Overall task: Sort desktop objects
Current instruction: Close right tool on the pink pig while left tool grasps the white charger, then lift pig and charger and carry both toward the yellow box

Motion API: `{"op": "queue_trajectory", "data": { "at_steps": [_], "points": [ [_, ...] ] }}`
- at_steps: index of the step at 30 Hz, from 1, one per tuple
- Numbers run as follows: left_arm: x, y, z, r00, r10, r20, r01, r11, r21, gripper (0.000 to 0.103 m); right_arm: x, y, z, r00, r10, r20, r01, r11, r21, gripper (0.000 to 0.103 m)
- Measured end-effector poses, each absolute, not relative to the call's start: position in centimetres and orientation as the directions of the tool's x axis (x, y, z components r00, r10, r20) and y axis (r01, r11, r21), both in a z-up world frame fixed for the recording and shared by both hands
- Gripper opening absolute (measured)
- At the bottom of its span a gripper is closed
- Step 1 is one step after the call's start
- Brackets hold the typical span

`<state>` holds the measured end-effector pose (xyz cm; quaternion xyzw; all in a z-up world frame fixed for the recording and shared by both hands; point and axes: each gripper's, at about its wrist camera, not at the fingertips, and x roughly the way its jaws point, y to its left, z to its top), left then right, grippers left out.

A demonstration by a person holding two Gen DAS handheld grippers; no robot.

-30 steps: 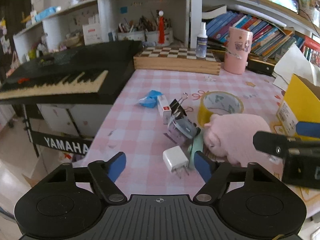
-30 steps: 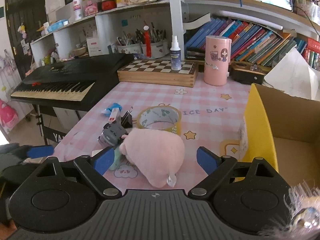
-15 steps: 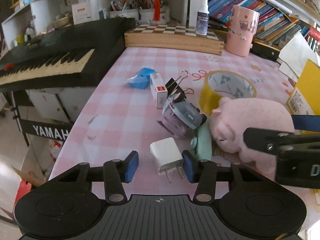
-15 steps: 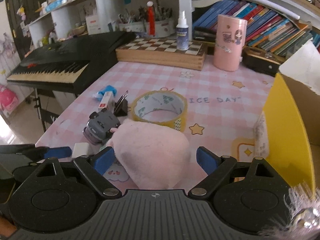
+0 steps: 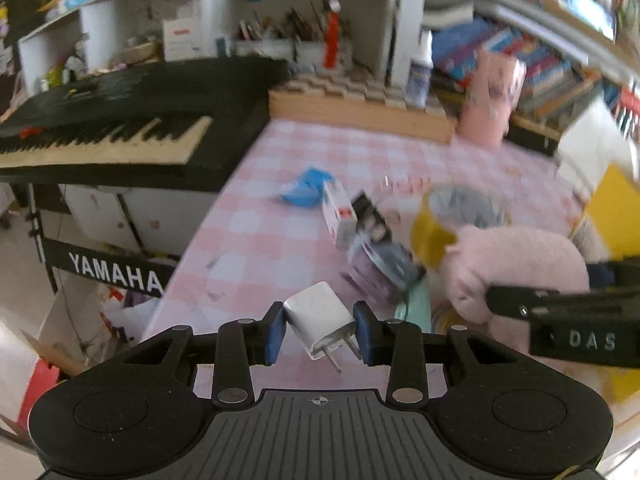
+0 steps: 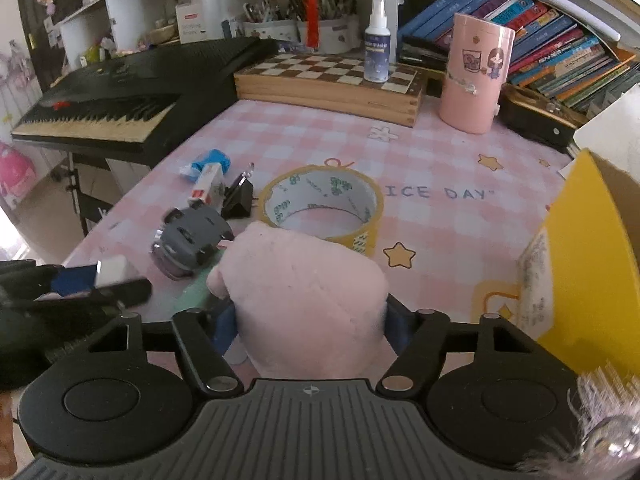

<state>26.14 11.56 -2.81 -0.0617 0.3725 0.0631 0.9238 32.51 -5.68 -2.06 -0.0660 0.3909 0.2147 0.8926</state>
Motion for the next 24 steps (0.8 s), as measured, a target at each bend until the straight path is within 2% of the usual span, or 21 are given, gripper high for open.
{"op": "queue_trajectory", "data": {
  "at_steps": [4,9,19,24],
  "points": [
    [24.6,11.7,-0.8,0.752,0.036,-0.658,-0.148,0.982,-0.116,0.036,31.1,-6.9,0.1,0.642,0.341,-0.686,-0.414,0.908,0.064,0.068],
    [21.9,11.1,1.5,0.788,0.009,-0.616,-0.104,0.987,-0.119,0.036,28.6,-8.2,1.7,0.667,0.332,-0.666,-0.360,0.927,0.102,0.068],
    [15.0,10.9,2.0,0.784,-0.042,-0.620,-0.066,0.986,-0.151,0.035,21.4,-9.8,3.1,0.659,0.323,-0.679,-0.290,0.942,0.167,0.068],
    [11.5,10.7,2.9,0.802,-0.065,-0.593,-0.032,0.988,-0.151,0.035,17.5,-10.0,3.0,0.680,0.296,-0.671,-0.284,0.950,0.132,0.068]
  ]
}}
